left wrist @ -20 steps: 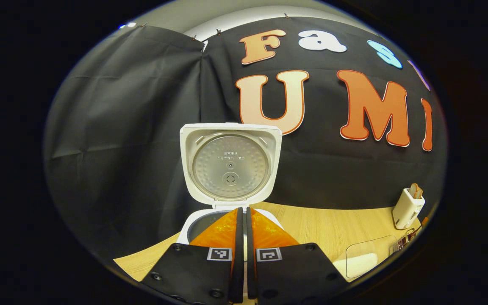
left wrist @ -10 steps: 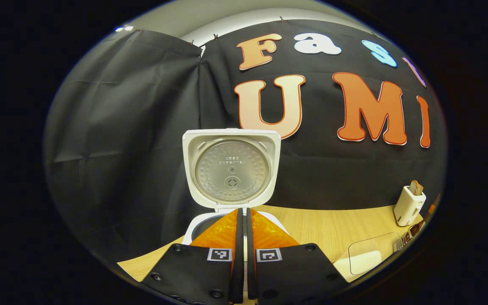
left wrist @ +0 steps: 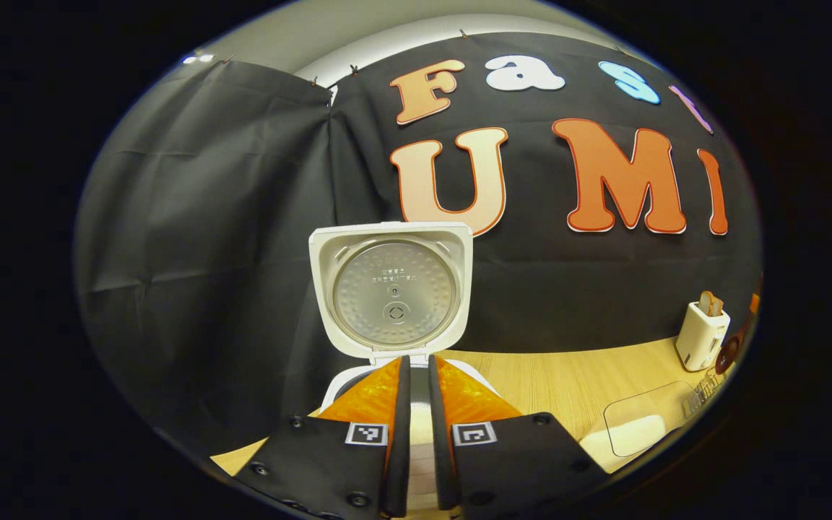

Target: Close the left gripper, press the button to open the rice cooker; take a wooden spoon from the chopstick holder with the right hand, scoop a spoonful of rice and pour it into the rice cooker, then put the wooden spoon back into the chopstick holder.

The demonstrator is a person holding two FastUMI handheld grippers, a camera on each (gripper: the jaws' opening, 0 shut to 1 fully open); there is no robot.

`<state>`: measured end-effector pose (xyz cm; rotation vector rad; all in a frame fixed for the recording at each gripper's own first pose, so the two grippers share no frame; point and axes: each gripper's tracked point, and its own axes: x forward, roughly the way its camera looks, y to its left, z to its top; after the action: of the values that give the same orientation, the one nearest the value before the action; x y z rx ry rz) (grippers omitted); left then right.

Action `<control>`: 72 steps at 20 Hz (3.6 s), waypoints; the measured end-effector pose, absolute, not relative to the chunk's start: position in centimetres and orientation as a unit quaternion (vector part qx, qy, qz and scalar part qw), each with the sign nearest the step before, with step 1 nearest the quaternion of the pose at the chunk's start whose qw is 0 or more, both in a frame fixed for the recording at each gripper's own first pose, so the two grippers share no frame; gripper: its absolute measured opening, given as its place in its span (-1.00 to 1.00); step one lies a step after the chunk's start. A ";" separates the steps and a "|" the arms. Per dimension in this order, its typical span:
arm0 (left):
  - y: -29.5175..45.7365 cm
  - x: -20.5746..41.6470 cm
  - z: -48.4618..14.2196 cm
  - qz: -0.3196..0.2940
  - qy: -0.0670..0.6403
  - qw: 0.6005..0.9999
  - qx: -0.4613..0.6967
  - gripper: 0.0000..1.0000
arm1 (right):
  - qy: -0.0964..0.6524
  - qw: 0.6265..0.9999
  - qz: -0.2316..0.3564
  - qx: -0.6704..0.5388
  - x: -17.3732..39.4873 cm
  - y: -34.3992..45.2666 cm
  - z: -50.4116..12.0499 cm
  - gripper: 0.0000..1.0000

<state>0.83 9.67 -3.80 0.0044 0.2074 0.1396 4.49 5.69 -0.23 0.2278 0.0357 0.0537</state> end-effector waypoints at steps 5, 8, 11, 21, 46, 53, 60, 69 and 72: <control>9.6 0.5 -3.5 0.055 0.090 0.994 0.011 -0.16 | -0.012 0.991 0.084 0.102 3.9 10.6 2.3 -0.88; 10.1 0.1 -3.3 0.057 0.083 0.995 0.018 0.39 | -0.010 0.989 0.118 0.093 3.7 13.5 2.3 -0.87; 11.1 -0.2 -3.3 0.068 0.080 0.994 0.023 0.65 | -0.005 0.988 0.134 0.073 3.8 15.4 1.3 -0.87; 12.3 -0.6 -5.1 0.076 0.087 0.993 0.027 0.55 | 0.041 0.985 0.153 -0.064 3.7 21.1 -5.6 -0.87; 15.1 -1.5 -7.9 0.093 0.098 0.991 0.018 0.64 | 0.177 0.973 0.080 0.128 2.8 24.3 -12.6 -0.87; 16.9 -2.7 -7.9 0.108 0.098 0.989 0.016 0.64 | 0.214 0.945 0.096 0.228 2.5 26.5 -12.8 -0.87; 17.0 -3.1 -8.0 0.110 0.099 0.989 0.010 0.64 | 0.302 0.854 0.068 0.419 3.2 25.4 -15.8 -0.87; 17.4 -3.4 -7.9 0.117 0.100 0.988 0.011 0.64 | 0.316 0.778 0.074 0.537 3.8 24.9 -15.3 -0.87; 17.3 -3.3 -7.8 0.117 0.100 0.988 0.013 0.64 | 0.318 0.748 0.074 0.577 3.8 24.0 -15.3 -0.87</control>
<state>-3.31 17.29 -7.77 0.0265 0.2013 0.2355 3.83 24.04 -15.28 1.2619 0.6963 0.1615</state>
